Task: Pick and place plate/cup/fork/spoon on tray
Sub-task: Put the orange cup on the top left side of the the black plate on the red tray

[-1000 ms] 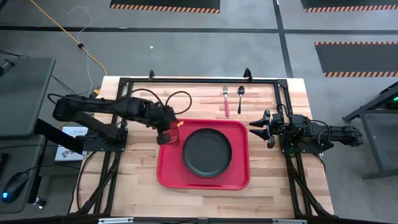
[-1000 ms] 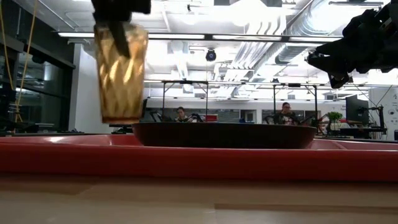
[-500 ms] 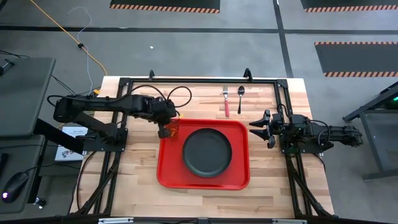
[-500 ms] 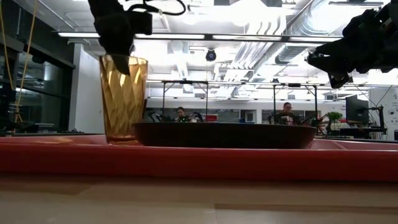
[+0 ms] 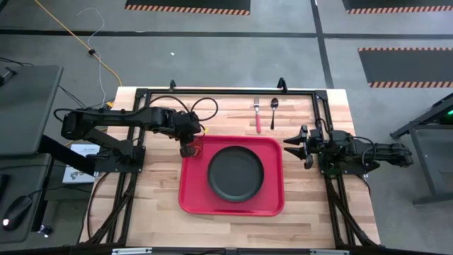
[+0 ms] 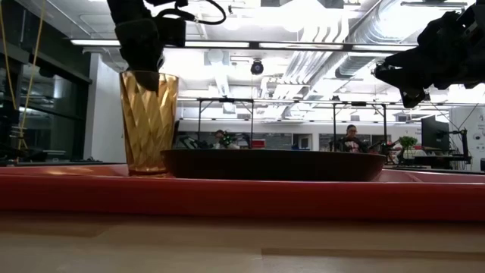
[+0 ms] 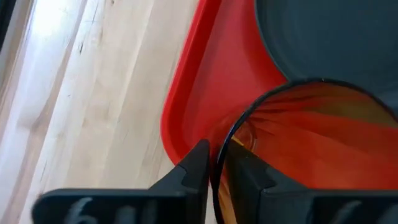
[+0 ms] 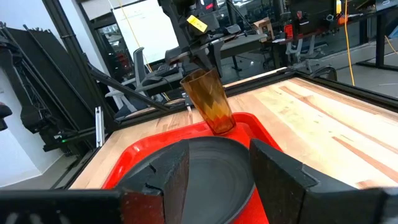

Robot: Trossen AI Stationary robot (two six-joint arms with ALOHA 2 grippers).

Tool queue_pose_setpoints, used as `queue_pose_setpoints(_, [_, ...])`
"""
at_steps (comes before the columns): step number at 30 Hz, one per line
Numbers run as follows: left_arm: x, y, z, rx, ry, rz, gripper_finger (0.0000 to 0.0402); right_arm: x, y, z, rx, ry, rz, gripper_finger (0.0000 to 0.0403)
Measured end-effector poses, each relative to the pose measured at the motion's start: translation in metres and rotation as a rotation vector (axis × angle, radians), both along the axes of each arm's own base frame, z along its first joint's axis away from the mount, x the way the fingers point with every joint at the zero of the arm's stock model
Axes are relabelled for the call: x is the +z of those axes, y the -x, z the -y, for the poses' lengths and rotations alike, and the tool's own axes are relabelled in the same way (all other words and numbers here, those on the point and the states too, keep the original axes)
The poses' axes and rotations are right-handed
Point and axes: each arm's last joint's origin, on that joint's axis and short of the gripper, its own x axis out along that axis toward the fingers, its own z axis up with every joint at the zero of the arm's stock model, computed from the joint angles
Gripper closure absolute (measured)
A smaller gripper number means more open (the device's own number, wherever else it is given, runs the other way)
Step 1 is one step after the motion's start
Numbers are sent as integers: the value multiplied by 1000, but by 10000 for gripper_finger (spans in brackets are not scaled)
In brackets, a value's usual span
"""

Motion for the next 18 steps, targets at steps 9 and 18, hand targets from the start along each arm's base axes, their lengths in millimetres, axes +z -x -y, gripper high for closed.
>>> queue_pose_setpoints(9, [2,-4,0,-14,16,52,309,0,0,0,0,0,0,242])
queue_pose_setpoints(18, [2,-4,-1,-32,18,49,225,0,0,0,0,0,0,242])
